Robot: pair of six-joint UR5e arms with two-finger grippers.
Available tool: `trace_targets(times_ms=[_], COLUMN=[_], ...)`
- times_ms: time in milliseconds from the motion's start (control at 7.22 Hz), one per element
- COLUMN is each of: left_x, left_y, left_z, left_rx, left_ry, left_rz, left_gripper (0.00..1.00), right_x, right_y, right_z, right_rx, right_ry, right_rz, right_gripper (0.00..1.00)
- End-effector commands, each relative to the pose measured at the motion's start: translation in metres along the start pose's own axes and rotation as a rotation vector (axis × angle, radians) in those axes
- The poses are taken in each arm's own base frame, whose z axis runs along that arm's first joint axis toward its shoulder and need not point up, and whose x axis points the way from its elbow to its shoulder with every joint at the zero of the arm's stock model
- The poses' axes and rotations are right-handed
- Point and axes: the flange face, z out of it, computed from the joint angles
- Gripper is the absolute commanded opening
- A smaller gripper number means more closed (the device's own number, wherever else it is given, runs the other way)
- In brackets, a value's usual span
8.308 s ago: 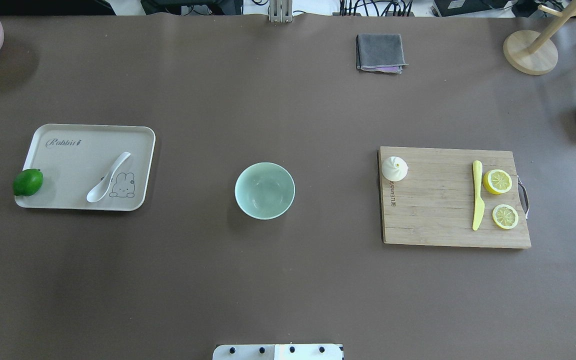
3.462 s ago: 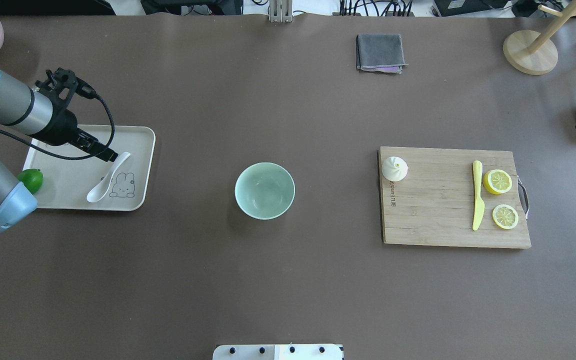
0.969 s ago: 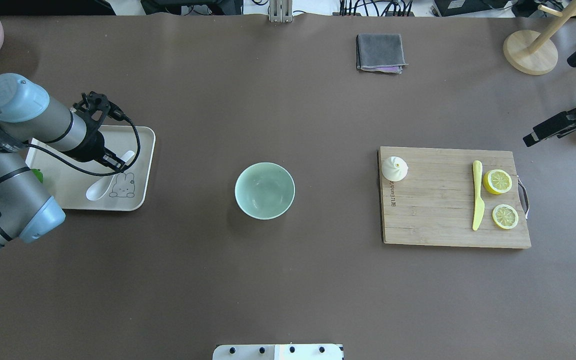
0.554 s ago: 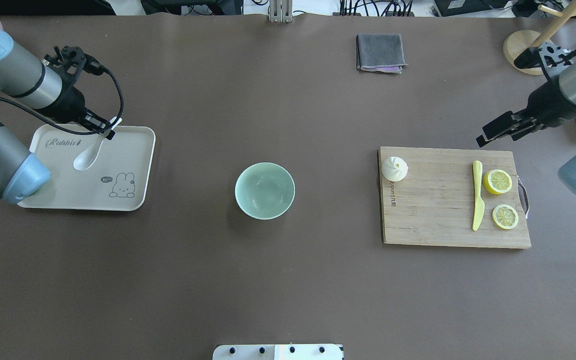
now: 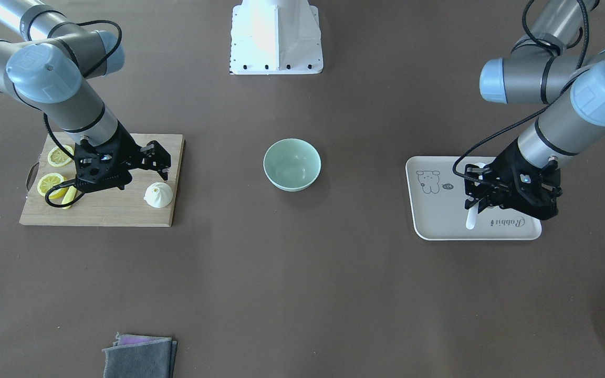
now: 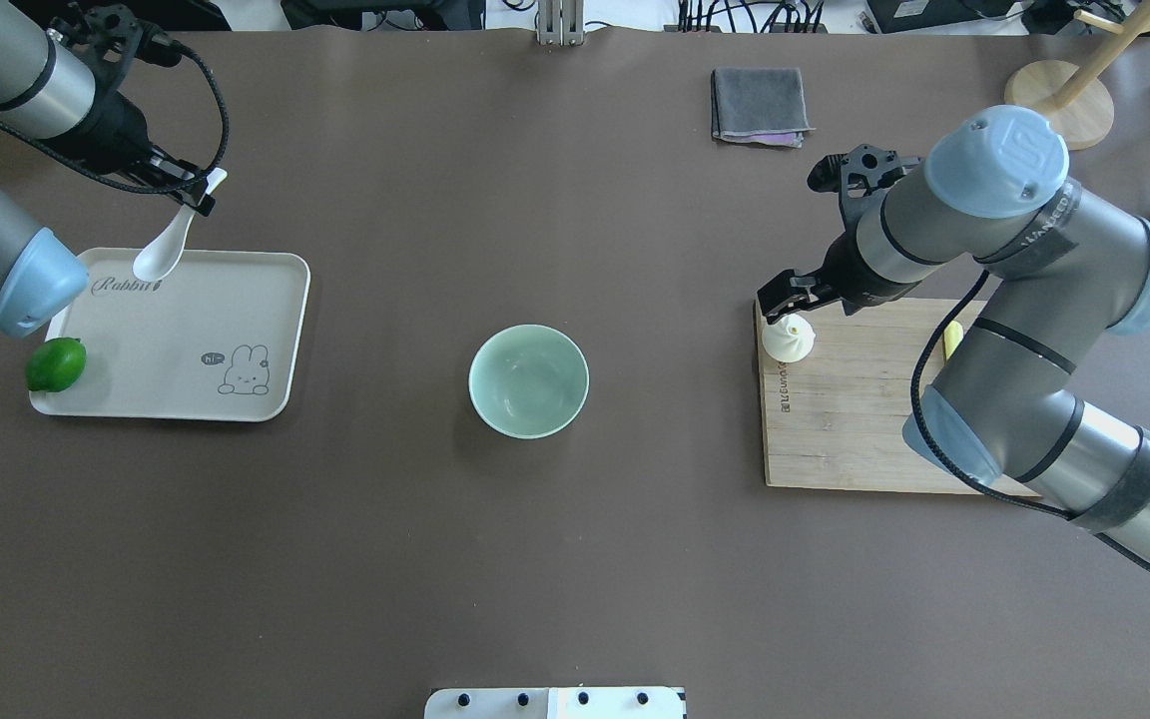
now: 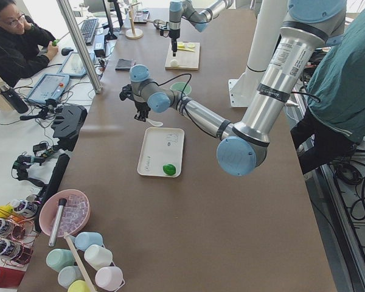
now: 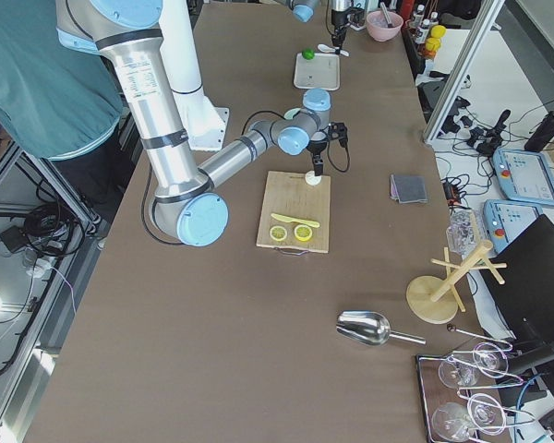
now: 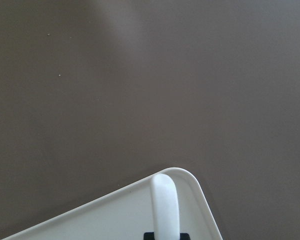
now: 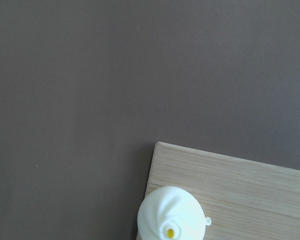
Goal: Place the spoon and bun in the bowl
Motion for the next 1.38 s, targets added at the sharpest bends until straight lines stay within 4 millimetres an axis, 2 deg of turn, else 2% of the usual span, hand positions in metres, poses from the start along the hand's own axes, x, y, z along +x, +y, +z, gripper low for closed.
trace_targets(times_ms=[0, 138, 277, 415, 554, 692, 831, 1108, 1246], left_x=[0.022, 0.039, 0.068, 0.102, 0.125, 0.132, 0.147, 0.205, 0.216], left_y=[-0.020, -0.027, -0.026, -0.037, -0.037, -0.036, -0.034, -0.038, -0.041], left_z=[-0.012, -0.014, -0.002, -0.003, 0.003, 0.005, 0.009, 0.015, 0.015], left_rx=[0.024, 0.034, 0.020, 0.024, 0.013, 0.011, 0.004, -0.015, -0.001], left_ry=[0.015, 0.032, 0.059, 0.088, 0.106, 0.112, 0.126, 0.169, 0.163], left_rz=[-0.063, -0.066, -0.092, -0.128, -0.141, -0.142, -0.143, -0.203, -0.212], left_gripper=[0.00, 0.00, 0.00, 0.00, 0.00, 0.00, 0.00, 0.00, 0.00], right_x=[-0.004, -0.004, -0.003, -0.001, 0.000, 0.002, 0.008, 0.007, 0.010], right_y=[-0.001, 0.001, 0.002, 0.003, 0.002, 0.003, 0.007, 0.000, -0.008], right_z=[0.041, 0.046, 0.046, 0.045, 0.041, 0.042, 0.045, 0.021, 0.004], right_rx=[0.010, 0.007, 0.006, 0.005, 0.005, 0.001, -0.004, 0.001, 0.000], right_ry=[-0.008, -0.012, -0.011, -0.011, -0.016, -0.010, -0.002, -0.041, -0.072], right_rz=[0.000, 0.008, 0.015, 0.020, 0.021, 0.026, 0.029, 0.033, 0.052], right_gripper=[0.99, 0.98, 0.87, 0.72, 0.66, 0.36, 0.00, 0.00, 0.00])
